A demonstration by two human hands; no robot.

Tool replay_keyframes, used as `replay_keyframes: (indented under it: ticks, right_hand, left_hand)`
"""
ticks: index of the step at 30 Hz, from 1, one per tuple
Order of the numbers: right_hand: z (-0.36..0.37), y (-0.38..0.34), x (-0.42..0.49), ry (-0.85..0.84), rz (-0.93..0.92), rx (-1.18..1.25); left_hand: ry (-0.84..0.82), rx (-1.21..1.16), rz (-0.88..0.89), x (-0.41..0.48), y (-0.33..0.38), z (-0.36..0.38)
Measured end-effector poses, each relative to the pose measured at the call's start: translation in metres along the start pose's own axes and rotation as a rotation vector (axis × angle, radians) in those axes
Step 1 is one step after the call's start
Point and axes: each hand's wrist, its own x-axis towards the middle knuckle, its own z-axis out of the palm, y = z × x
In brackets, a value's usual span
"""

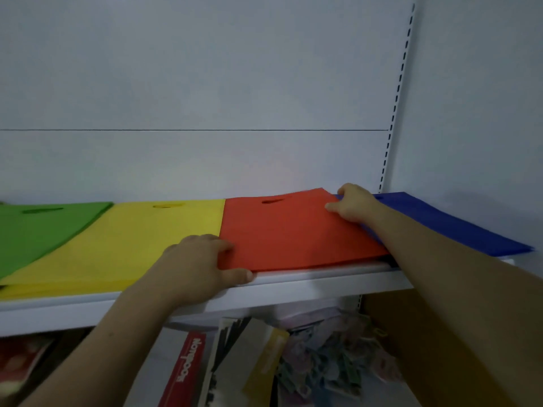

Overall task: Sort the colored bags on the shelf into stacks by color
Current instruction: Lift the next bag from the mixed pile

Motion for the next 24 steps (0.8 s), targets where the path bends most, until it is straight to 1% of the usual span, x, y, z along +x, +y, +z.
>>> replay_keyframes:
  ticks: [4,6,8,12,17,22,24]
  right_hand:
    - [0.000,0.005,0.000,-0.150,-0.078,-0.181]
    - [0.000,0.007,-0.002,-0.244,-0.113,-0.211]
    - [-0.001,0.009,-0.004,-0.300,-0.136,-0.216]
    - [0.001,0.010,-0.002,-0.300,-0.175,-0.284]
    - [0.001,0.007,0.002,-0.295,-0.210,-0.367]
    - [0.001,-0.012,0.011,-0.294,-0.296,-0.420]
    - [0.003,-0.025,0.011,-0.282,-0.330,-0.423]
  left_hand:
    - [-0.007,-0.049,-0.020,-0.001,0.005,0.000]
    - [-0.001,-0.083,-0.033,0.000,0.007,0.000]
    - [0.001,-0.085,-0.043,0.002,0.009,-0.001]
    - [-0.005,-0.050,-0.051,0.002,0.012,-0.003]
    - [-0.088,-0.060,-0.069,0.002,0.014,-0.009]
    - [-0.090,-0.096,-0.131,-0.005,0.014,-0.021]
    - [-0.058,-0.132,-0.155,-0.012,0.012,-0.025]
